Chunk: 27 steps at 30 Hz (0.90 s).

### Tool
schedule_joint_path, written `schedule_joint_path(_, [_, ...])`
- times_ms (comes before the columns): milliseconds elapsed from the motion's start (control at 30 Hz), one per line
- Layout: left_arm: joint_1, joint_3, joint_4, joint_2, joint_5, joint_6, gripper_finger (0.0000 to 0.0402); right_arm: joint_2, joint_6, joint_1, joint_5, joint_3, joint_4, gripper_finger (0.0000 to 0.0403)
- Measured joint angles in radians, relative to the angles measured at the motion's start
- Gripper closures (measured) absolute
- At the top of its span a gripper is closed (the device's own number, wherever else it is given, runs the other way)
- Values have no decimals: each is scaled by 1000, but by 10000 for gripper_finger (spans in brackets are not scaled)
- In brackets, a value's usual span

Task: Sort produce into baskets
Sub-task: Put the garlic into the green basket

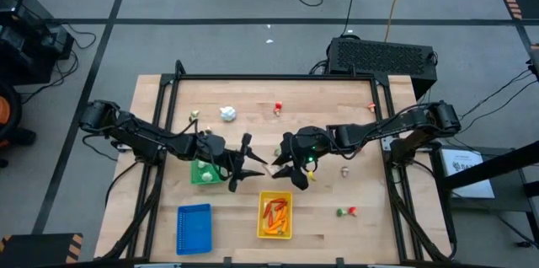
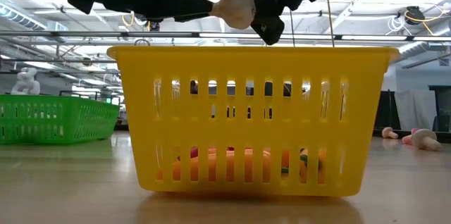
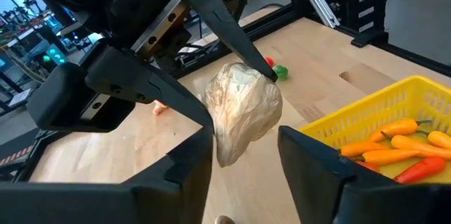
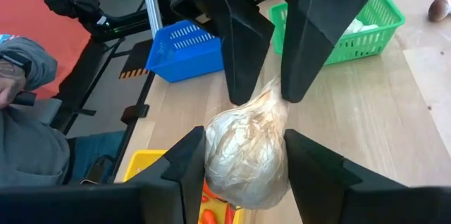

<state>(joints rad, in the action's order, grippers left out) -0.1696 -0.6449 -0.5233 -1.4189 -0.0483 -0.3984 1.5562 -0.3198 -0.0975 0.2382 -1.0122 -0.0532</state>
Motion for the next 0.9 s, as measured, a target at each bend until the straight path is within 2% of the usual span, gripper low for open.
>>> schedule_joint_path(200, [2,0,0,0,45,0,283,0,0,0,0,0,1,243])
schedule_joint_path(533, [6,-1,36,1,30,-2,374,1,-4,8,0,1,4,243])
schedule_joint_path(900, [8,-1,68,13,44,-1,389,1,15,43,18,0,33,238])
